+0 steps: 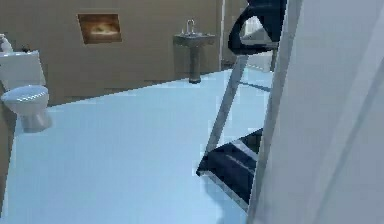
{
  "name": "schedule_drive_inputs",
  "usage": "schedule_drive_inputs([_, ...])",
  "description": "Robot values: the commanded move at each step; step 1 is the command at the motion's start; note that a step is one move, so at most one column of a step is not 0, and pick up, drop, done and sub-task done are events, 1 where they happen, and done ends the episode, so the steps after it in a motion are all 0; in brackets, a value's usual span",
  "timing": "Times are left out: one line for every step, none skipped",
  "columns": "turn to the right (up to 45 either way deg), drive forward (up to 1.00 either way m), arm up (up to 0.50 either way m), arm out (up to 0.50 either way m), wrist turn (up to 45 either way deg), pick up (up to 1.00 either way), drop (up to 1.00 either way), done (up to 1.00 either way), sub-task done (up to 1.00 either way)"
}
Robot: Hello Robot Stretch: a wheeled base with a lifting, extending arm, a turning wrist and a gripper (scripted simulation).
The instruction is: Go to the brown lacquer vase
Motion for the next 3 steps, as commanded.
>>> schedule_drive_inputs([-36.0, 0.0, 0.0, 0.0, 0.0, 0.0, 0.0, 0.0, 0.0])
schedule_drive_inputs([0.0, 0.6, 0.0, 0.0, 0.0, 0.0, 0.0, 0.0, 0.0])
schedule_drive_inputs([36.0, 0.0, 0.0, 0.0, 0.0, 0.0, 0.0, 0.0, 0.0])
